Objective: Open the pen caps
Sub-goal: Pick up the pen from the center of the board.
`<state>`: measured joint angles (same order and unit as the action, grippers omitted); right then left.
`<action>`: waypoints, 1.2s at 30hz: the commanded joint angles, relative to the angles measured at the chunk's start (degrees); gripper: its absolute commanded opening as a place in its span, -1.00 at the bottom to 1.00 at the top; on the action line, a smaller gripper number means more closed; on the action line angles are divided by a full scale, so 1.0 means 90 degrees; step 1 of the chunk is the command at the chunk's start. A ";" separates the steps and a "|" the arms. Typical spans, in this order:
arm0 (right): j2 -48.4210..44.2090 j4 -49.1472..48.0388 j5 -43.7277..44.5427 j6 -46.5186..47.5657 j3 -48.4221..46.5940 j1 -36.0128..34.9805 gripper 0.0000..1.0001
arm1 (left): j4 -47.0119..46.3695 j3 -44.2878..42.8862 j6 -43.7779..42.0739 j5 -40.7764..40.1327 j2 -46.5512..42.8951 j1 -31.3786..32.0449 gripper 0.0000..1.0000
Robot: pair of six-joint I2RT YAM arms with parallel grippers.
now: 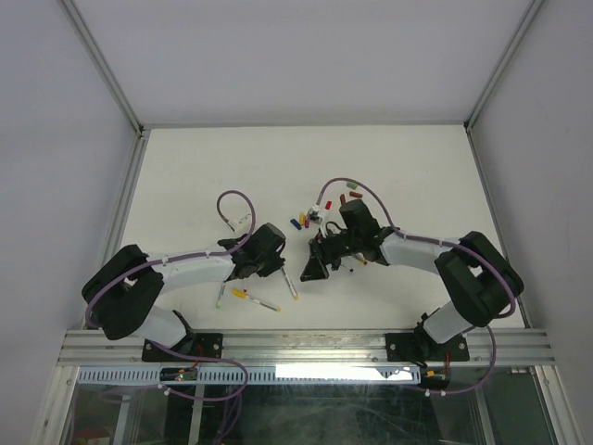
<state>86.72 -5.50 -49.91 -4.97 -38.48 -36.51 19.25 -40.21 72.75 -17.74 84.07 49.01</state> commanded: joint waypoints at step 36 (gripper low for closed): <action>0.1522 0.1910 0.1298 0.0002 -0.1651 -0.0755 -1.00 | -0.1879 0.0753 0.1310 0.0087 -0.0868 -0.0047 -0.24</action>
<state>100.14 10.11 -35.33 -6.61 -51.37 -43.03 6.00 -34.48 86.04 -14.96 80.93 49.01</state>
